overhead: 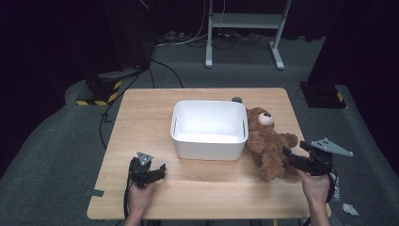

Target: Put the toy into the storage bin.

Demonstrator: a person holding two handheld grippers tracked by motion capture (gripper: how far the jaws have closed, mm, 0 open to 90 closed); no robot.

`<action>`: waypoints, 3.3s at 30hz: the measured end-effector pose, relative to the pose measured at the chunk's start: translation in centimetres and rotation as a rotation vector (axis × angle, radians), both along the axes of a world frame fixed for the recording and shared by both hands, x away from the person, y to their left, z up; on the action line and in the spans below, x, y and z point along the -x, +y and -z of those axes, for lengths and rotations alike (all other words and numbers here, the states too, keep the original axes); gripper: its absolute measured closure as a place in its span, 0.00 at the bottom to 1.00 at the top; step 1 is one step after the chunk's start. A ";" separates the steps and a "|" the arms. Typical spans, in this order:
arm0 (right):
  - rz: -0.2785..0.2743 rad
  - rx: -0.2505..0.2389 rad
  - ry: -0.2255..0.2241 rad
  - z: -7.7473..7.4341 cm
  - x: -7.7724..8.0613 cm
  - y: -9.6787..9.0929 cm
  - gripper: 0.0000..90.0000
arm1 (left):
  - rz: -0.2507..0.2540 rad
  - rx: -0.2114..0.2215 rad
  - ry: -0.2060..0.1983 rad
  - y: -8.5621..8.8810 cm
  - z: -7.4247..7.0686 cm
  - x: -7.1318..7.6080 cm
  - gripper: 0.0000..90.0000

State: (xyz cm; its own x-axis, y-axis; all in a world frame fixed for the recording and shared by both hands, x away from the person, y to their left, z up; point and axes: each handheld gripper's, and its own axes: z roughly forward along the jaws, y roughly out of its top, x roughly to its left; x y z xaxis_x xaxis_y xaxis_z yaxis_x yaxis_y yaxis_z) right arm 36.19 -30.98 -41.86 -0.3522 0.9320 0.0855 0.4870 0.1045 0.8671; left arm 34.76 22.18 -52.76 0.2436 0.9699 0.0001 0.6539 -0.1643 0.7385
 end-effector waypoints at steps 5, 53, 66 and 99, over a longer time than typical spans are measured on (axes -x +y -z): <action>-0.012 -0.025 0.026 -0.5 -1.0 0.5 0.27 | 0.000 0.000 0.000 0.0 0.0 0.0 0.23; -0.023 0.041 0.159 0.2 -8.7 3.5 0.24 | -0.003 0.009 0.001 -0.1 0.0 0.0 0.24; 0.001 0.084 0.217 1.5 -11.0 4.3 0.23 | -0.005 0.008 0.001 -0.1 0.0 0.0 0.24; -0.027 0.082 0.356 4.1 -13.6 6.0 0.23 | -0.002 0.008 0.001 -0.1 0.0 0.0 0.24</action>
